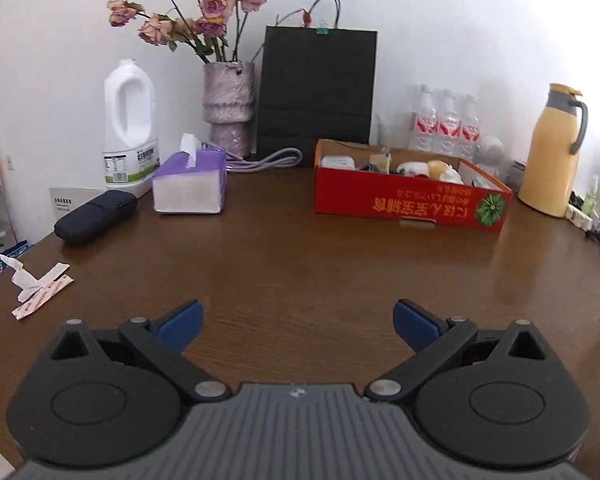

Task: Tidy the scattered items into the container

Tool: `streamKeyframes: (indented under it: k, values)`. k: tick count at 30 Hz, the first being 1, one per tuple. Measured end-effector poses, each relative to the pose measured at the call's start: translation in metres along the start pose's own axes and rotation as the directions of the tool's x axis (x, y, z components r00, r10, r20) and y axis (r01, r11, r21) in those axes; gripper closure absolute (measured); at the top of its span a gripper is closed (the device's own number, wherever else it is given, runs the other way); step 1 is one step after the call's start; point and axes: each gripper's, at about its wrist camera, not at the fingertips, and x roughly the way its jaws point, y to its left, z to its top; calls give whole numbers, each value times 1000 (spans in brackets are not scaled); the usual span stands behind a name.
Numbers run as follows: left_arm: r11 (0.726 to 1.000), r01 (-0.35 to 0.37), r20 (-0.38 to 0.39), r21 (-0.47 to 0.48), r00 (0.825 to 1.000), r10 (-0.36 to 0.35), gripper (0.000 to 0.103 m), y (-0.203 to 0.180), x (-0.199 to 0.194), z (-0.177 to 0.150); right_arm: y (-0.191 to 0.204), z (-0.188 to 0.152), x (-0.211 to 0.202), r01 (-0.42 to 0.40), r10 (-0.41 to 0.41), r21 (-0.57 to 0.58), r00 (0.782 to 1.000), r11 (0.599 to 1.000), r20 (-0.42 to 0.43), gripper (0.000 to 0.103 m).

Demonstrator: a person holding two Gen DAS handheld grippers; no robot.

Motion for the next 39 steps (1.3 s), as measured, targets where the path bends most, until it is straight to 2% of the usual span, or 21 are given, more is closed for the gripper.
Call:
streamKeyframes:
  k: [1, 3, 5, 6, 9, 11, 13, 16, 22, 29, 39]
  values:
    - [1000, 8, 25, 10, 1000, -8, 0, 0, 0, 3, -1, 3, -1, 13, -13, -4, 1000, 1000, 1, 0]
    - [999, -34, 63, 15, 997, 33, 0, -7, 7, 14, 0, 10, 7, 23, -23, -7, 1000, 1000, -19, 0]
    - [1000, 7, 66, 13, 998, -7, 0, -17, 21, 20, 4, 12, 26, 33, -33, 2, 997, 999, -70, 0]
    - [999, 36, 49, 17, 998, -37, 0, -25, 32, 22, 7, 10, 39, 33, -32, 3, 994, 999, -105, 0]
    - [997, 49, -28, 60, 998, -47, 0, -51, 67, 22, 15, 1, 81, 27, -23, 14, 979, 1000, -202, 0]
    - [993, 72, -70, 92, 995, -65, 0, -62, 83, 18, 20, -4, 102, 23, -16, 28, 970, 999, -242, 0]
    - [991, 64, -95, 122, 994, -52, 0, -69, 95, 16, 27, -8, 117, 13, -8, 19, 964, 1000, -266, 0]
    - [989, 58, -117, 139, 992, -42, 0, -70, 106, 15, 38, -10, 133, 14, -16, -12, 958, 1000, -287, 0]
    - [991, 59, -169, 117, 985, -38, 0, -64, 121, 17, 49, -11, 151, 16, -34, -57, 945, 998, -326, 0]
    - [993, 41, -187, 109, 982, -20, 0, -62, 136, 19, 51, -16, 161, 7, -34, -78, 934, 997, -356, 0]
    - [994, 60, -210, 86, 977, -41, 0, -61, 146, 20, 54, -17, 168, 6, -41, -96, 931, 995, -363, 0]
